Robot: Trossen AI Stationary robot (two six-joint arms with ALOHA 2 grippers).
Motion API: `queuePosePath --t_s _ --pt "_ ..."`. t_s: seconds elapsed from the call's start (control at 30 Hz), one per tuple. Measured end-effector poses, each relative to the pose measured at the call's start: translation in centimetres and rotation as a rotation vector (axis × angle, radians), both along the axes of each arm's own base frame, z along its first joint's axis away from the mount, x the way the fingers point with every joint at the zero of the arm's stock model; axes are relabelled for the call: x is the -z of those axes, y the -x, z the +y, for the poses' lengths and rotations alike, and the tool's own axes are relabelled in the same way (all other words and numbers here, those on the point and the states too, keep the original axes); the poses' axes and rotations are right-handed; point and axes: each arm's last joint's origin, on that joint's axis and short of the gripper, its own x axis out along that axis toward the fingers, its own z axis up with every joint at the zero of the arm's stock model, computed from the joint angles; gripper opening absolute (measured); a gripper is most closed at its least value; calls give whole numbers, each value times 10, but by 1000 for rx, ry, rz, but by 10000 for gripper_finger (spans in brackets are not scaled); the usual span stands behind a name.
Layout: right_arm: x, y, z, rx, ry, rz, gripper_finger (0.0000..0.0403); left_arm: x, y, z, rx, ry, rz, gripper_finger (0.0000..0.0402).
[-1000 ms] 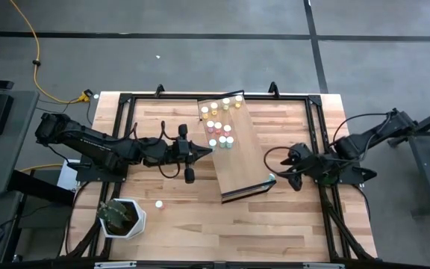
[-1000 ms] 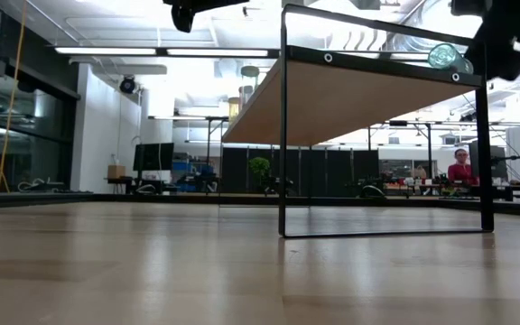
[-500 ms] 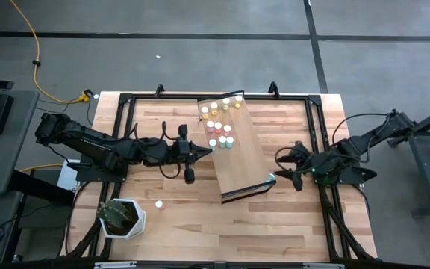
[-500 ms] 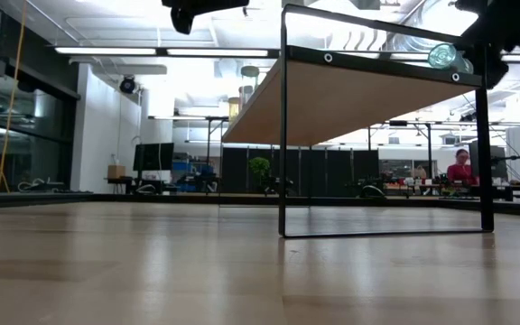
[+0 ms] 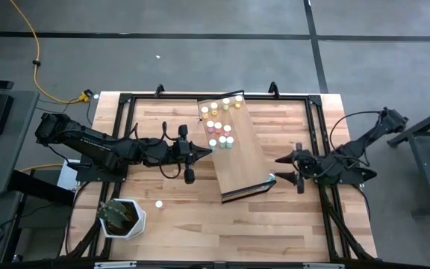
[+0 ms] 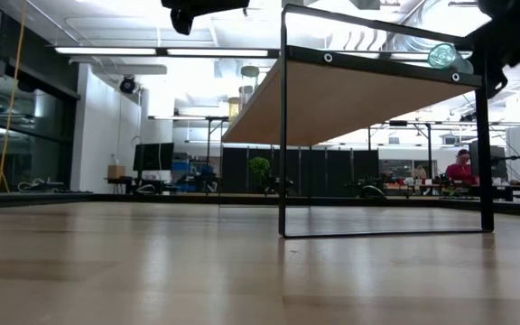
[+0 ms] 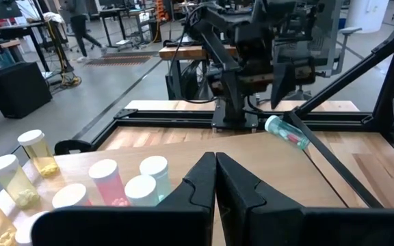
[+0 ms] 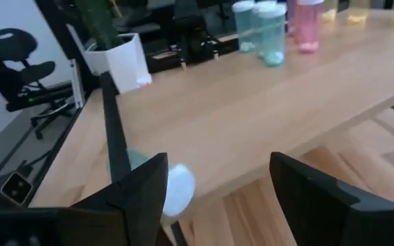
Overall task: Pick and place medicine bottles onto shelf by color
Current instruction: Put the blue pill bottle on the shelf aligned with the other blue pill bottles
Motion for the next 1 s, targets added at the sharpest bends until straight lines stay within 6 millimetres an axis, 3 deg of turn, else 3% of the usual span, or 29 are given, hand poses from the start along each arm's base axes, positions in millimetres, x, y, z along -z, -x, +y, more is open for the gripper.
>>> queuePosePath --t_s 0.2,0.37,0.8,1.0 --pt "27 3 1 -27 4 -56 248 0 0 0 0 0 0 0" --pt "29 5 -1 -33 30 -103 248 0 0 0 0 0 0 0" --pt "2 5 0 -70 -16 -337 248 0 0 0 -4 -1 0 0" --pt "-23 1 10 -123 -48 -296 248 0 0 0 -5 -1 0 0"
